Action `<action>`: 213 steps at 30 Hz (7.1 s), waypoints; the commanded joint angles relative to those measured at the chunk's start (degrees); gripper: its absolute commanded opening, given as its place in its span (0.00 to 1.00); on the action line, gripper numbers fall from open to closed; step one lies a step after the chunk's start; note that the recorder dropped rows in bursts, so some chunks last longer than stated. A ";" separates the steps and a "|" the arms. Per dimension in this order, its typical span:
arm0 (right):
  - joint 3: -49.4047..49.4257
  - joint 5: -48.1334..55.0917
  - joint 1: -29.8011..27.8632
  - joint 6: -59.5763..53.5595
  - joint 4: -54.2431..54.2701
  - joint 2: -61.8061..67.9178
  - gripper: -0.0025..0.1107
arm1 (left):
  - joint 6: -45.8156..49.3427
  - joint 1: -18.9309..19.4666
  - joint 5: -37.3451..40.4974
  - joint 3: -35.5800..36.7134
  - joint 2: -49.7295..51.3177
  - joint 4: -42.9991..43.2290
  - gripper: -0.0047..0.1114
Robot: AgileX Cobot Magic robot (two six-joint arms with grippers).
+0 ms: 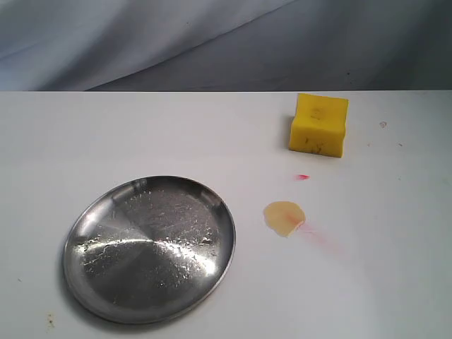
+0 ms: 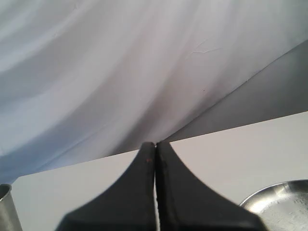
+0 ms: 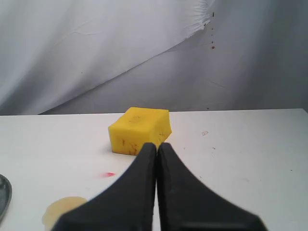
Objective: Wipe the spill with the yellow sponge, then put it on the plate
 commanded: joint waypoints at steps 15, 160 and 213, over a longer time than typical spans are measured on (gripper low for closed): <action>0.22 -11.64 -0.35 4.30 13.27 -0.34 0.02 | -0.52 0.25 -0.42 -0.17 -0.20 -0.25 0.04; -56.34 17.09 25.87 5.23 3.71 105.97 0.02 | -0.52 0.25 -0.42 -0.17 -0.20 -0.25 0.04; -73.38 30.60 20.47 14.21 -5.46 115.62 0.02 | -0.52 0.25 -0.42 -0.17 -0.20 -0.25 0.04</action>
